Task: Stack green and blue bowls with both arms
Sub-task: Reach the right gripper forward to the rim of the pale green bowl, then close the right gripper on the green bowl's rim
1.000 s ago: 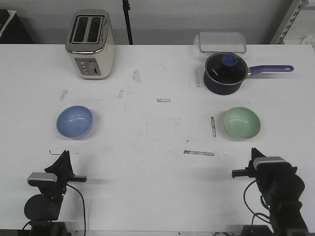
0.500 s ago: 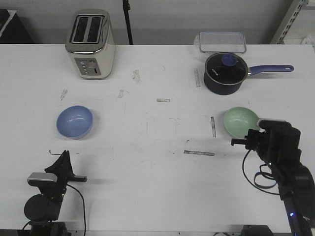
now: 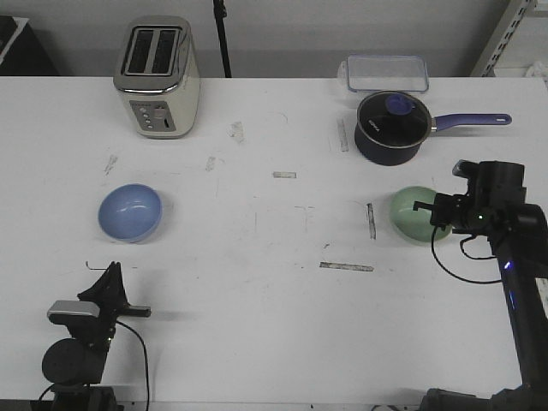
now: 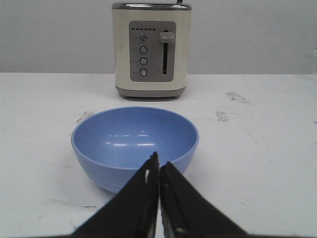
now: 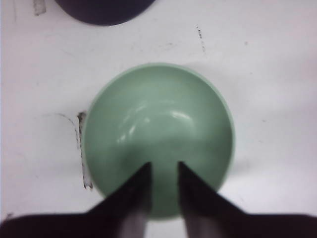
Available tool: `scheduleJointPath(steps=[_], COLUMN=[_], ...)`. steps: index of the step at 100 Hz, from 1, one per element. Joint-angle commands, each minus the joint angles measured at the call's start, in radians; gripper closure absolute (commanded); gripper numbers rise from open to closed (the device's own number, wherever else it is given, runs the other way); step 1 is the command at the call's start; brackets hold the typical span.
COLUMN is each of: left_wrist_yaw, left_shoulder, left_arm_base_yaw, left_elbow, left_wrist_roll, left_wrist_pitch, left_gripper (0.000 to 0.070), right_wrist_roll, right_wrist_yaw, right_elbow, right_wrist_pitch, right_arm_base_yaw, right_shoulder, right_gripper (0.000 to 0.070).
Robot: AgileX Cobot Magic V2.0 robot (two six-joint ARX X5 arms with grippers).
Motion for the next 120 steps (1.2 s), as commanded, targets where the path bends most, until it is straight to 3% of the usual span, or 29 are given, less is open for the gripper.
scheduleJointPath(steps=[1,18,32,67,74,88,101,120], left_wrist_yaw=[-0.003,-0.003,-0.003,-0.003,-0.003,-0.003,-0.003,-0.003], left_shoulder=[-0.002,-0.002,-0.002,-0.002,-0.002,-0.002,-0.002,-0.002], left_arm_base_yaw=[0.002,0.002,0.002,0.002,0.002,0.002,0.002,0.002], left_elbow=[-0.022,-0.022,-0.022,-0.022,-0.022,-0.022,-0.022,-0.022], left_wrist_roll=[0.005,0.005,0.005,0.005,0.005,0.005,0.005,0.005], left_wrist_pitch=[0.016,0.016,0.016,0.016,0.016,0.016,0.016,0.016], left_gripper=[0.0698,0.0699,0.0698,0.0698,0.0698,0.0698,0.0698,0.0698], right_wrist_roll=[-0.008,-0.023,-0.030,-0.032,-0.039,-0.050,-0.054,-0.057], right_wrist_yaw=[-0.041,-0.101,-0.105,-0.120,-0.119,-0.119,-0.119,-0.121], right_elbow=[0.024,0.024,0.024,0.018,0.018,0.018,0.018,0.024], right_wrist_pitch=[0.012,0.022,0.034,0.107,0.121,0.122,0.124,0.116], right_arm_base_yaw=[-0.026,-0.096,-0.131,-0.135,-0.134,-0.134,-0.134,-0.132], right_shoulder=[0.034,0.085,0.113,0.237,0.261,0.280,0.280,0.273], right_gripper=[0.0417,0.0273,0.0210,0.0208,0.0263,0.0517,0.0691,0.0696])
